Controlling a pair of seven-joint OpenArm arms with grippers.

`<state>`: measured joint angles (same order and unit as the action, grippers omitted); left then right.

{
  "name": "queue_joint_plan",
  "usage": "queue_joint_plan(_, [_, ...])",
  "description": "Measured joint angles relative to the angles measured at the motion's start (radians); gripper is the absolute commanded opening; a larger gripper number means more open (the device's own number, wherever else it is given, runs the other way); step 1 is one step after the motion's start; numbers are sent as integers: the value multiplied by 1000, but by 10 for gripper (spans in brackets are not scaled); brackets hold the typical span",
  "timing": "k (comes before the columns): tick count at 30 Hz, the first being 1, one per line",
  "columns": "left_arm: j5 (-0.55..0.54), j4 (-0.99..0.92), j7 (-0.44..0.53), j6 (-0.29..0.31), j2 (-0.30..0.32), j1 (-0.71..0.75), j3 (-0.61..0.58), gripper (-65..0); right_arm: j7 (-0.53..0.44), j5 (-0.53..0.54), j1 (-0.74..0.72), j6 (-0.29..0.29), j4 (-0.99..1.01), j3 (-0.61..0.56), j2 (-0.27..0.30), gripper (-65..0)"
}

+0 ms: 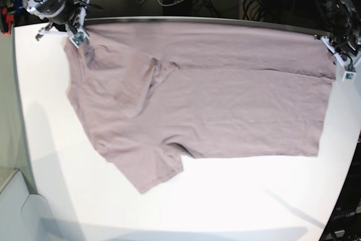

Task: Layout the t-shirt on the table in an organized manner, then fold the t-shirt properly
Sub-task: 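Pull the folded shirt with both grippers away from the hem, then release the shirt and move both grippers to the hem corners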

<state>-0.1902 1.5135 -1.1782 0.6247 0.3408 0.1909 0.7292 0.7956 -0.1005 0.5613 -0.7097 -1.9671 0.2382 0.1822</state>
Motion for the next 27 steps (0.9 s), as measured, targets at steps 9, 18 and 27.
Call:
queue_joint_plan(9, [0,1,-6,0,0,36,2,-555,3,-5,2,0,0,2,0,-312])
queue_joint_plan(18, [7,7,-4,0,3,39,106,-281,4,-5,2,0,0,3,0,-291])
queue_joint_plan(27, [-1,153,3,0,-25,32,175,-280,3,-9,-6,0,-2,3,6,-289])
